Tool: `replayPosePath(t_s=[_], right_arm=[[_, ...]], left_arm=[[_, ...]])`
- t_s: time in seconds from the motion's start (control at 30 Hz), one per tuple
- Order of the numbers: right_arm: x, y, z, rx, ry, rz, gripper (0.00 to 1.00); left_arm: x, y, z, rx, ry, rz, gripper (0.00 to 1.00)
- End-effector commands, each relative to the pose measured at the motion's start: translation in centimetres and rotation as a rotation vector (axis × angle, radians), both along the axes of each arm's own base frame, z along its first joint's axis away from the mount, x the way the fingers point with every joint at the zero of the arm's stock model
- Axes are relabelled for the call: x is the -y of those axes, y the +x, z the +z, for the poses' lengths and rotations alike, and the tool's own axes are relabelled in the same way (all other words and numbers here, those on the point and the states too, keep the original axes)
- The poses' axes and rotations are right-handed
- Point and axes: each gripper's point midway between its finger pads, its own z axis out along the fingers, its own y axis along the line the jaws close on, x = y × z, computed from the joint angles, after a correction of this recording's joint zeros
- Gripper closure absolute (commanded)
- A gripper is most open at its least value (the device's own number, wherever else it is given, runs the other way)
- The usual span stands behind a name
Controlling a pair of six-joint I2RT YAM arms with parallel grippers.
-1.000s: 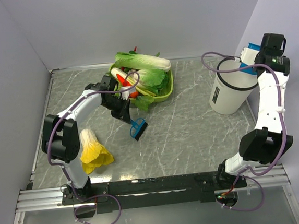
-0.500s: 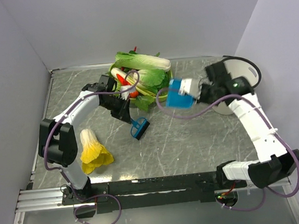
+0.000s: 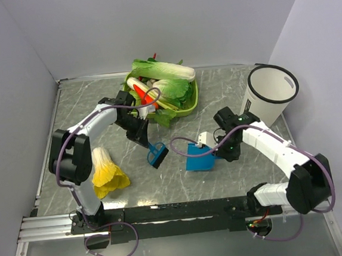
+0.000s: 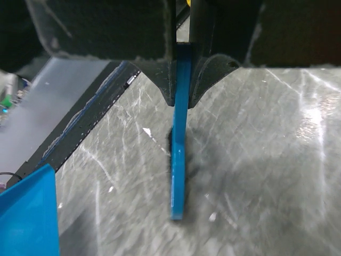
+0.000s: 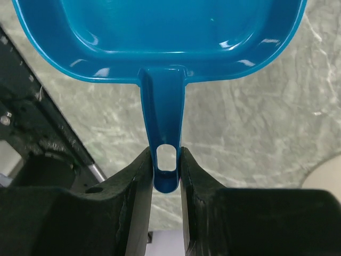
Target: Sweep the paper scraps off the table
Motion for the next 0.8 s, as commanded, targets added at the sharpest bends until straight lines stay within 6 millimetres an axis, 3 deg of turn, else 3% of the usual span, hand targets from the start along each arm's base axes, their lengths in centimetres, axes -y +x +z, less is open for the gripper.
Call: replayPosePath(t_s=[0.0, 0.13, 0.2, 0.23, 0.4, 0.43, 0.47, 0.5, 0.6, 0.7, 0.73, 0.77], right_arm=[[-2.1, 1.9, -0.9, 0.028, 0.072, -0.061, 0.80], [-2.4, 1.7, -2.3, -0.014, 0.069, -0.084, 0.72], [-2.3, 1.4, -3.1, -0.047, 0.055, -0.094, 0.69], [-2.4, 1.4, -3.3, -0.052, 0.055, -0.108, 0.68], [-3.1, 1.6, -3.6, -0.050, 0.082, -0.146, 0.44], [-3.2, 1.8, -3.5, -0.044, 0.089, -0.166, 0.40], [-3.3, 2.0, -3.2, -0.032, 0.096, -0.173, 0.26], [-3.3, 2.1, -3.0, -0.023, 0.100, -0.188, 0.23], [-3.5, 2.9, -1.7, 0.012, 0.121, -0.235, 0.13], [-5.0, 3.3, 1.6, 0.013, 0.240, -0.312, 0.03], [-6.8, 3.5, 4.1, 0.010, 0.358, -0.324, 0.00], [-7.6, 3.3, 5.3, -0.020, 0.412, -0.396, 0.00]], left_arm=[[-1.3, -0.8, -2.3, -0.099, 0.070, 0.048, 0.90], [-2.4, -0.1, -3.0, -0.069, 0.141, 0.073, 0.76], [-2.8, 0.2, -3.3, -0.058, 0.168, 0.079, 0.59], [-3.3, 0.4, -3.6, -0.046, 0.201, 0.086, 0.55], [-4.4, 0.7, -3.9, -0.021, 0.259, 0.102, 0.33], [-4.5, 0.7, -3.8, -0.017, 0.263, 0.101, 0.21], [-4.8, 0.6, -3.9, -0.016, 0.275, 0.104, 0.13], [-4.9, 0.7, -3.8, -0.010, 0.280, 0.106, 0.03], [-5.5, 1.1, -3.4, 0.018, 0.300, 0.109, 0.04], [-6.3, 2.1, -2.6, 0.084, 0.326, 0.125, 0.03], [-6.2, 2.9, -1.7, 0.136, 0.310, 0.134, 0.04], [-6.3, 3.3, -1.0, 0.165, 0.296, 0.145, 0.04]])
